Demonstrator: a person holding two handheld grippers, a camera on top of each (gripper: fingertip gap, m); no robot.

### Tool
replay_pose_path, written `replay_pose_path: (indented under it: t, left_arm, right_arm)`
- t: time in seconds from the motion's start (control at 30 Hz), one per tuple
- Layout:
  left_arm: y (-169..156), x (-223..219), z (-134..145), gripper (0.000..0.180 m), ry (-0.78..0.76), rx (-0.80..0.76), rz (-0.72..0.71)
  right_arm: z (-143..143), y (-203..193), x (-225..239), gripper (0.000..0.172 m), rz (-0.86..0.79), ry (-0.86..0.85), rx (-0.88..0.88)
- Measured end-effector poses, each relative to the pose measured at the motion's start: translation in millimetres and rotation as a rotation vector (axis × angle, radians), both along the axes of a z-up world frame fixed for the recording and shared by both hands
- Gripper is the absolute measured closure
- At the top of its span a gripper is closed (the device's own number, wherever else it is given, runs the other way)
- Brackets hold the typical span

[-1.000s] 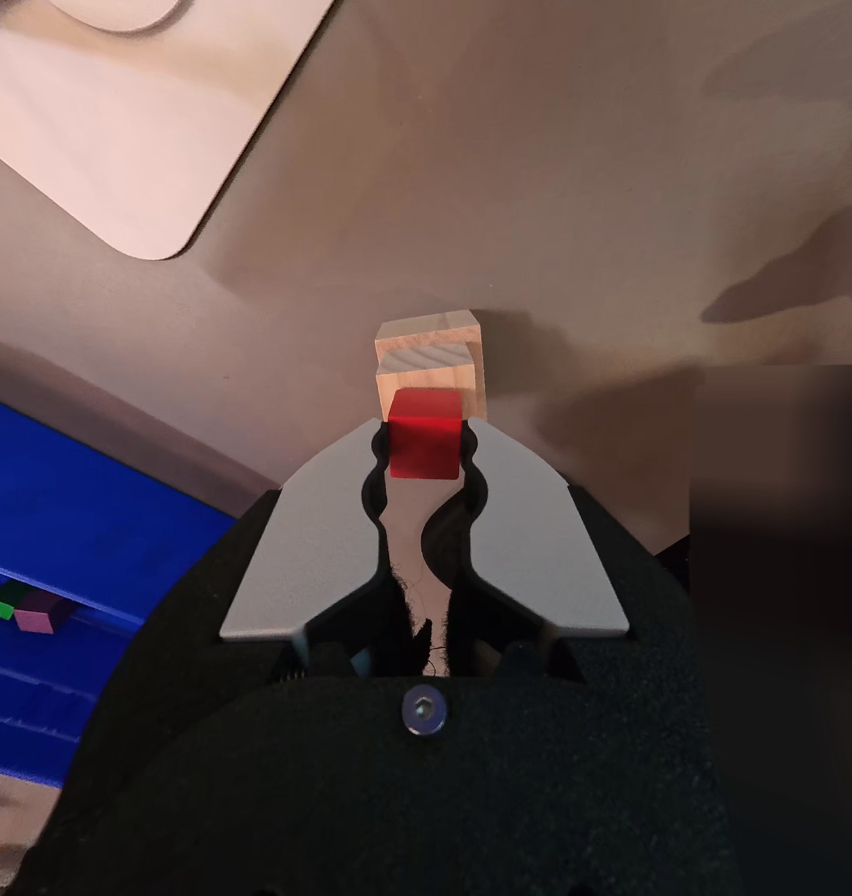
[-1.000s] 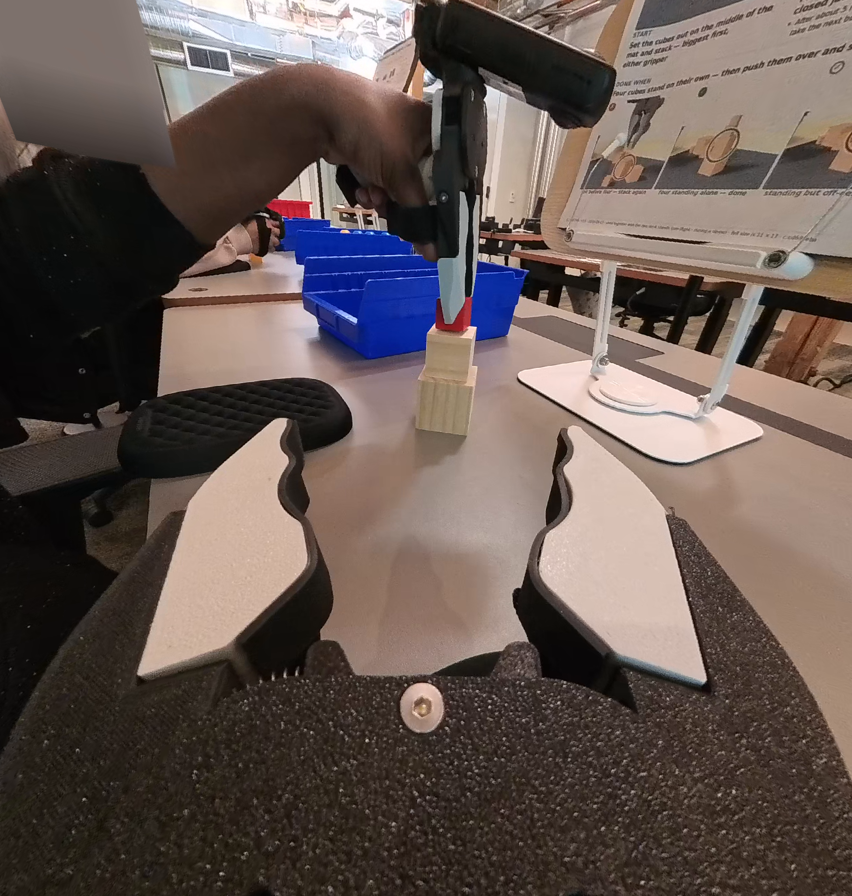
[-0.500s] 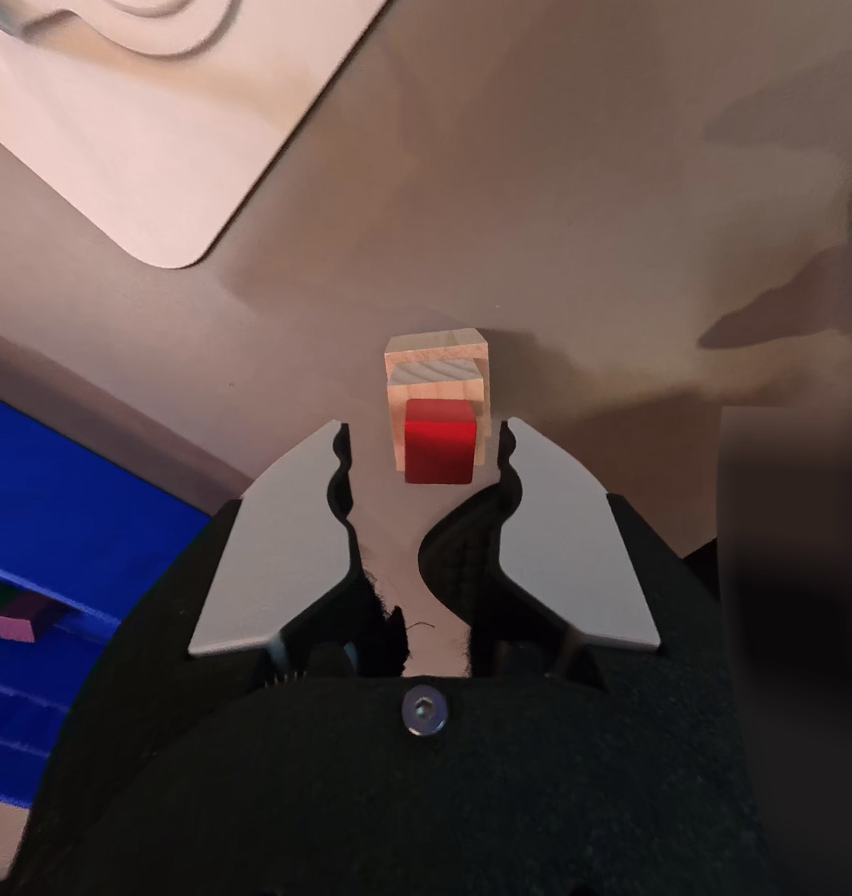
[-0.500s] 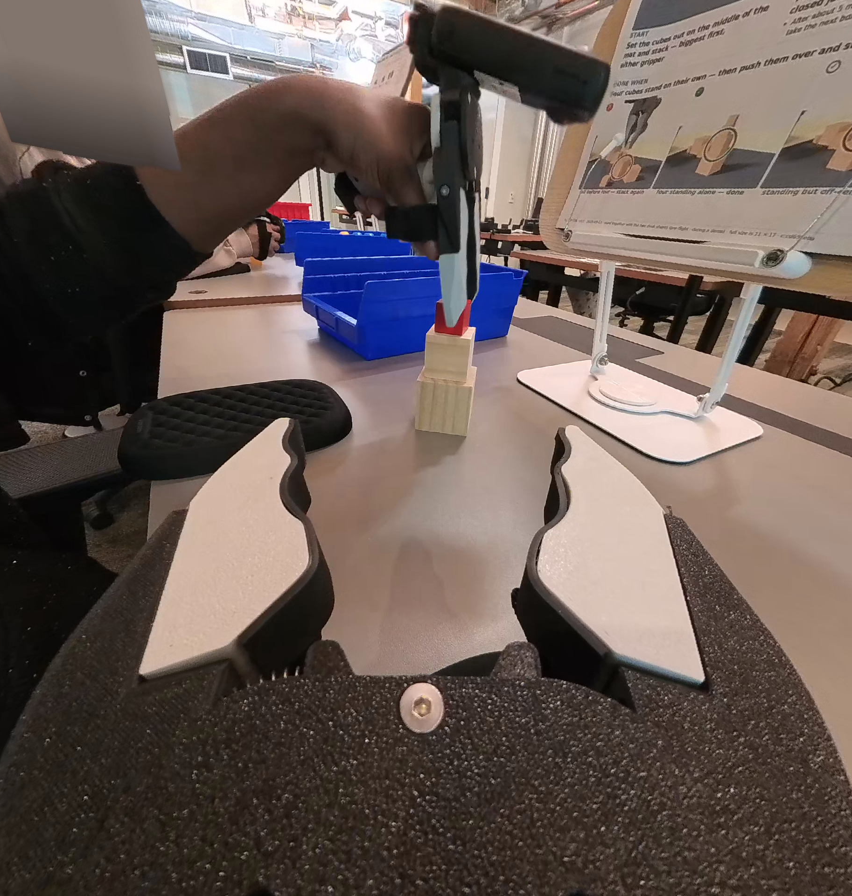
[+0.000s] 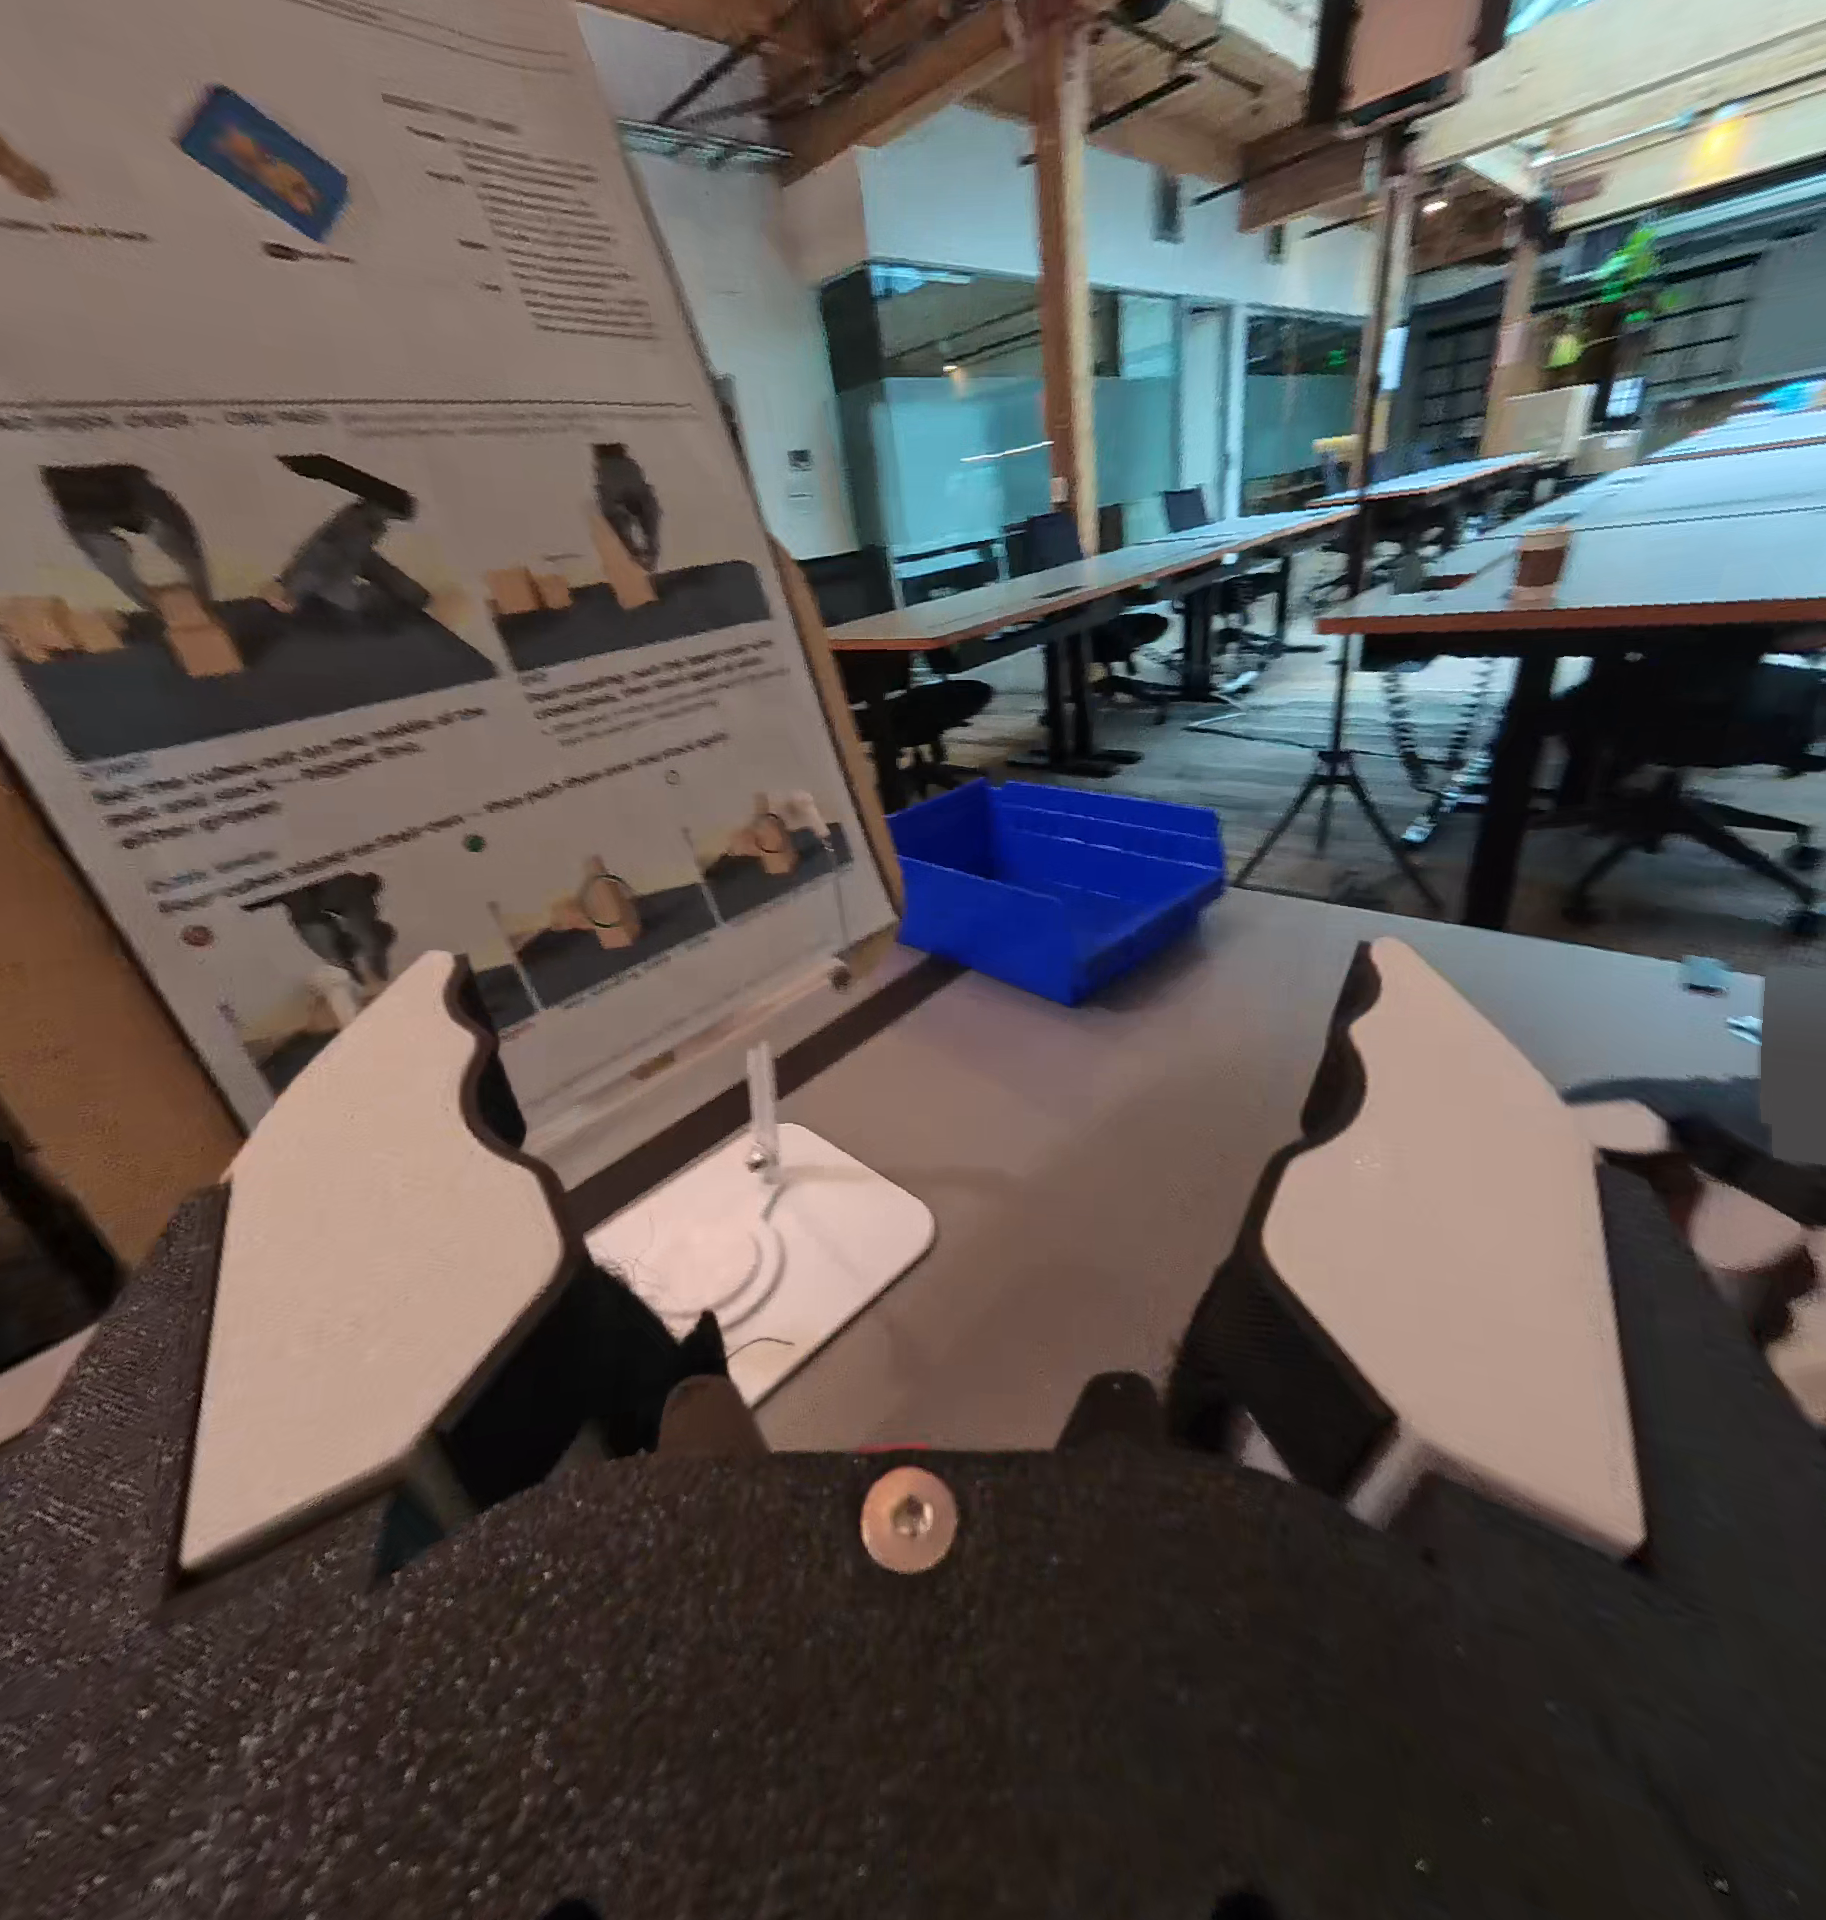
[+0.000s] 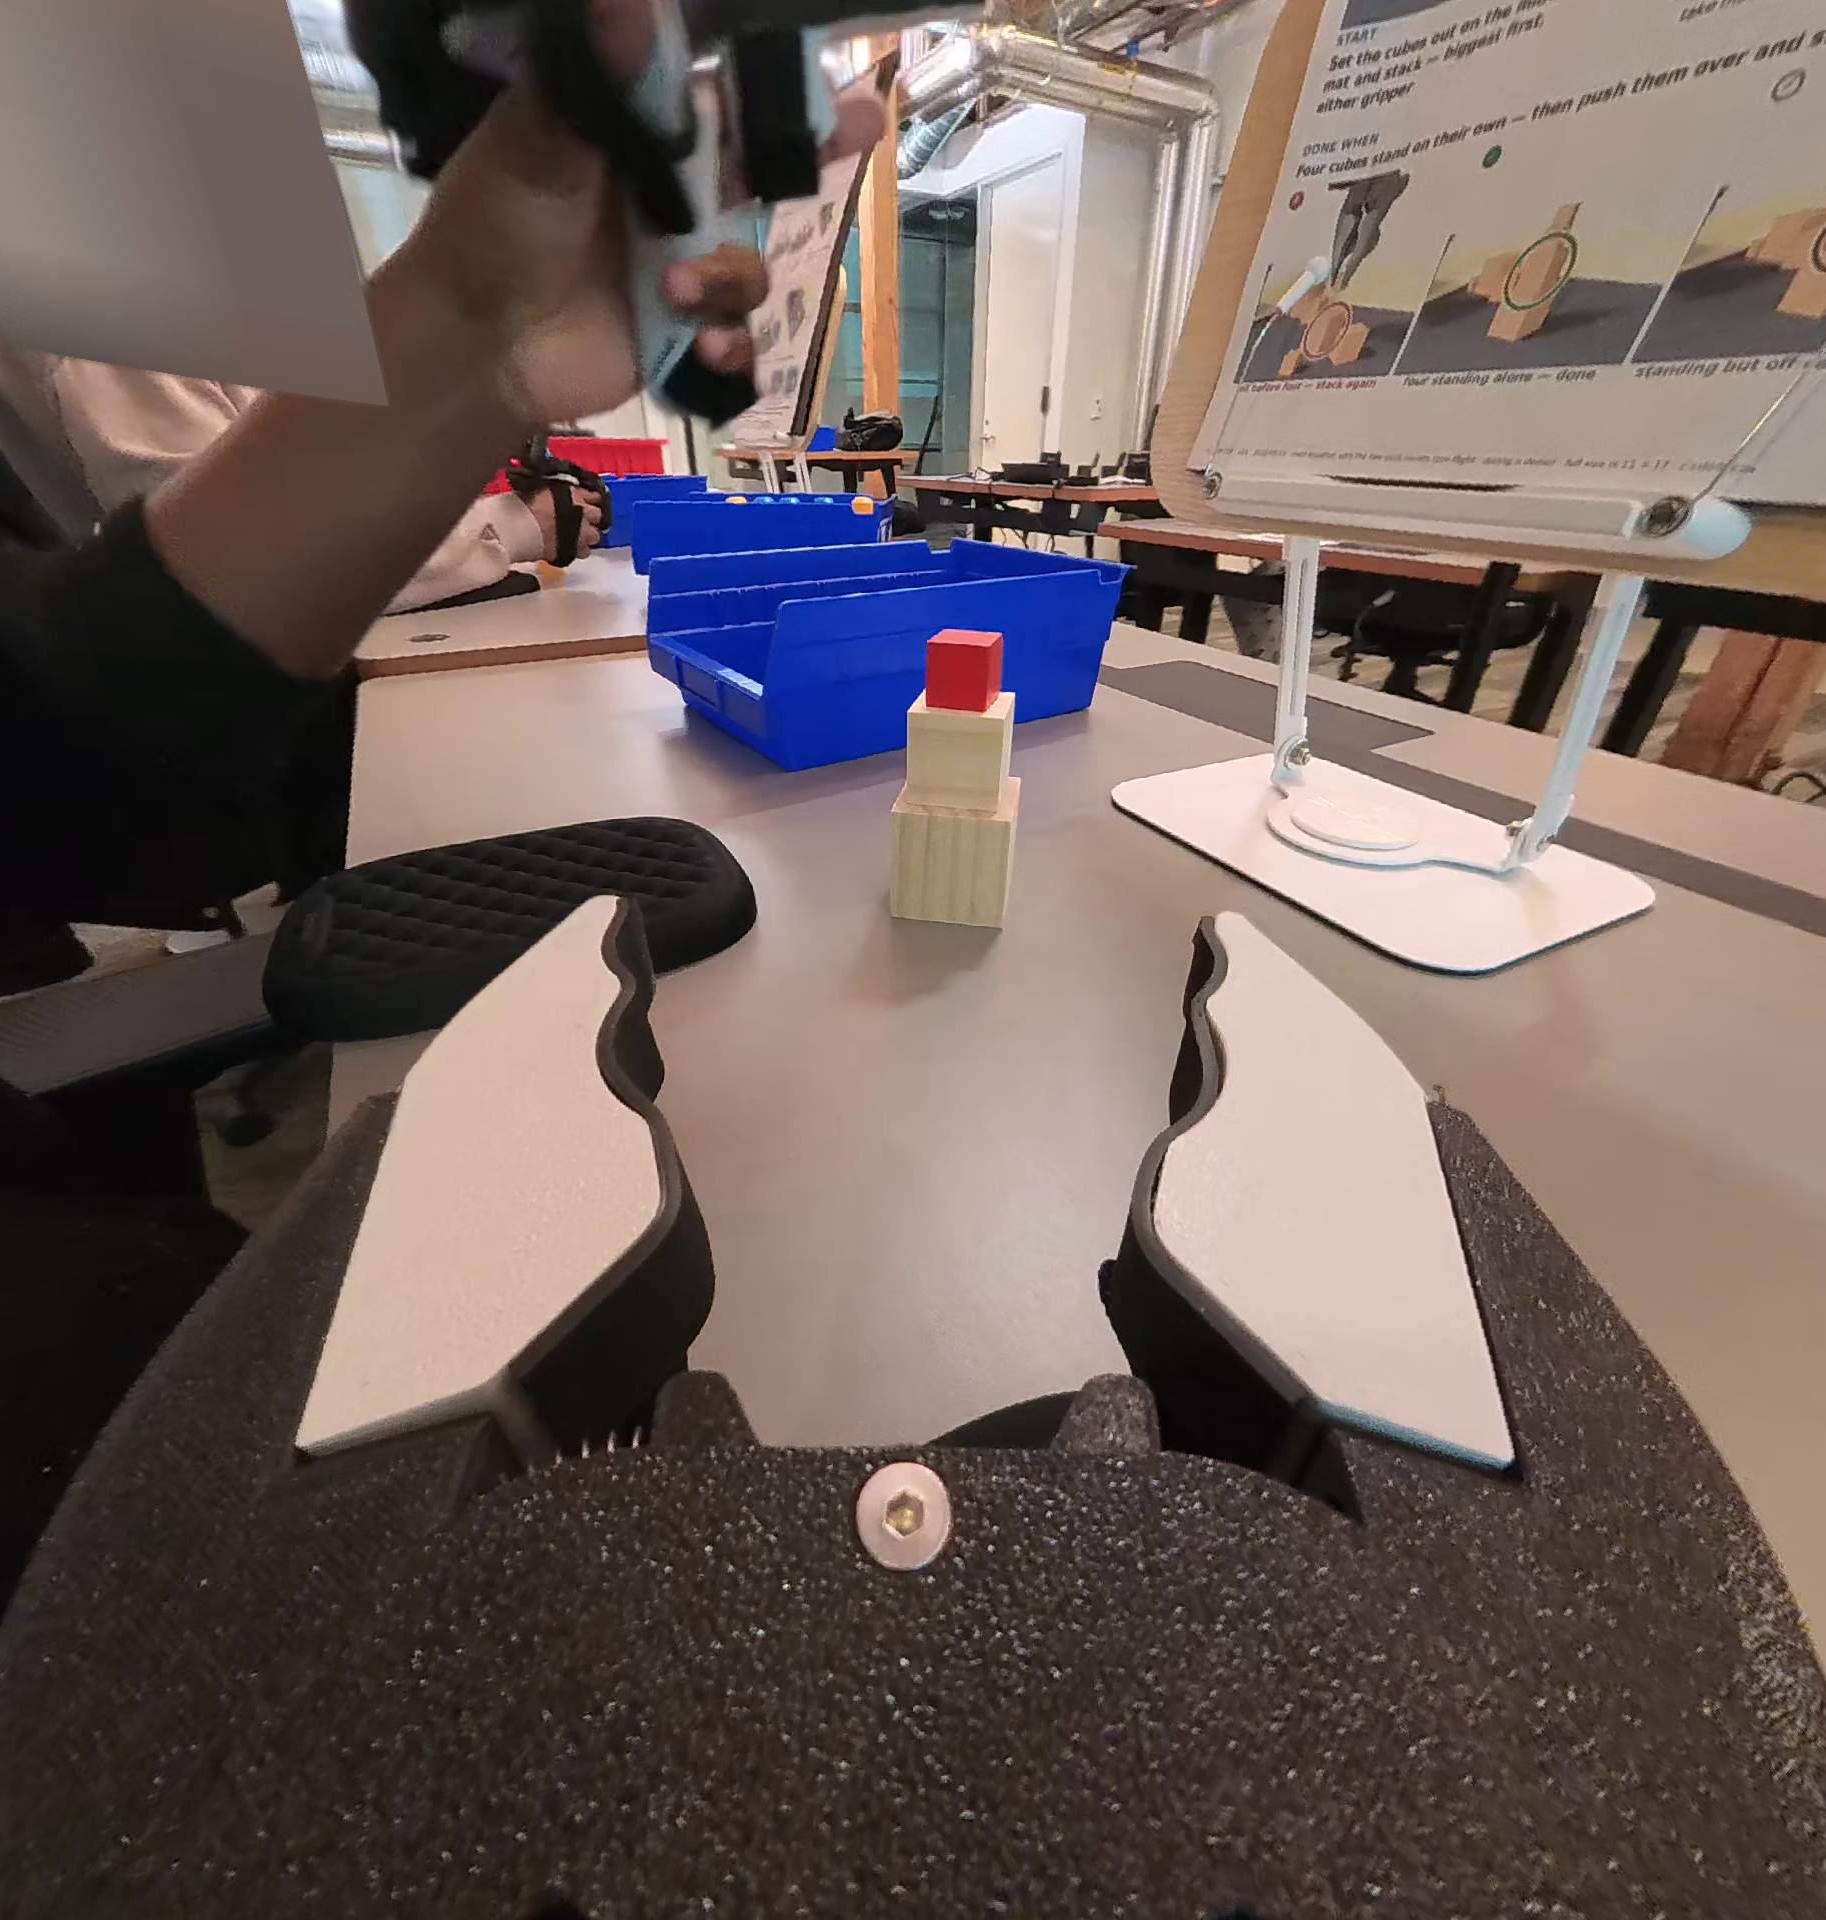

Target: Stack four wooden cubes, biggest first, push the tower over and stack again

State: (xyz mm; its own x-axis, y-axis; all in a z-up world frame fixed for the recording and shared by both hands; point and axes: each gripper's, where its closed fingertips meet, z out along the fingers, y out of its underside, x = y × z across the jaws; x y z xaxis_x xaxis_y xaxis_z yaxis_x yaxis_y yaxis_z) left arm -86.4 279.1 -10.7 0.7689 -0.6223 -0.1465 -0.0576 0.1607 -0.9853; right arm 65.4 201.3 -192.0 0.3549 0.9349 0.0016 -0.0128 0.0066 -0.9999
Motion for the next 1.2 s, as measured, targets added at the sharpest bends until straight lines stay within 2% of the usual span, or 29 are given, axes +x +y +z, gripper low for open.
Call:
replay_pose_path:
  t: [0.07, 0.2, 0.3, 0.43, 0.53, 0.7, 0.8, 0.97, 1.1, 1.2]
  left_arm:
    - [-12.5, 3.0, -12.3, 0.034, 0.008, -0.016, -0.039]
    - [-29.7, 7.3, -46.8, 0.034, 0.020, -0.057, -0.021]
    - [-50.0, 25.7, -72.8, 0.034, 0.010, -0.065, -0.075]
    - [-81.2, 60.4, -104.0, 0.034, 0.023, -0.077, -0.148]
    - [-100.4, 81.9, -124.7, 0.034, 0.066, -0.100, -0.158]
    - [-128.7, 105.2, -136.4, 0.034, 0.044, -0.116, -0.169]
    - [-144.7, 114.9, -134.8, 0.034, 0.026, -0.116, -0.175]
    - [-164.4, 119.0, -128.2, 0.035, 0.061, -0.064, -0.145]
    - [-167.0, 115.2, -125.8, 0.035, 0.095, -0.028, -0.115]
    - [-160.3, 112.5, -125.4, 0.035, 0.100, -0.023, -0.111]
  right_arm:
    - [0.8, -0.3, 0.8, 0.074, 0.007, 0.010, -0.005]
    - [5.2, -3.2, 3.1, 0.075, -0.004, 0.029, 0.039]
    - [4.5, -6.8, -0.2, 0.076, 0.002, -0.002, 0.071]
    - [29.0, -20.0, 11.3, 0.083, -0.048, 0.098, 0.201]
    - [55.6, -39.4, 38.3, 0.086, -0.124, 0.166, 0.255]
    - [80.3, -85.1, 119.1, 0.088, -0.292, 0.108, 0.358]
    - [76.7, -108.1, 187.1, 0.090, -0.434, 0.042, 0.357]
    - [53.8, -143.1, 286.4, 0.094, -0.652, -0.038, 0.296]
    - [34.2, -167.7, 322.3, 0.095, -0.735, -0.049, 0.259]
    - [2.9, -178.4, 327.6, 0.103, -0.714, -0.094, 0.190]
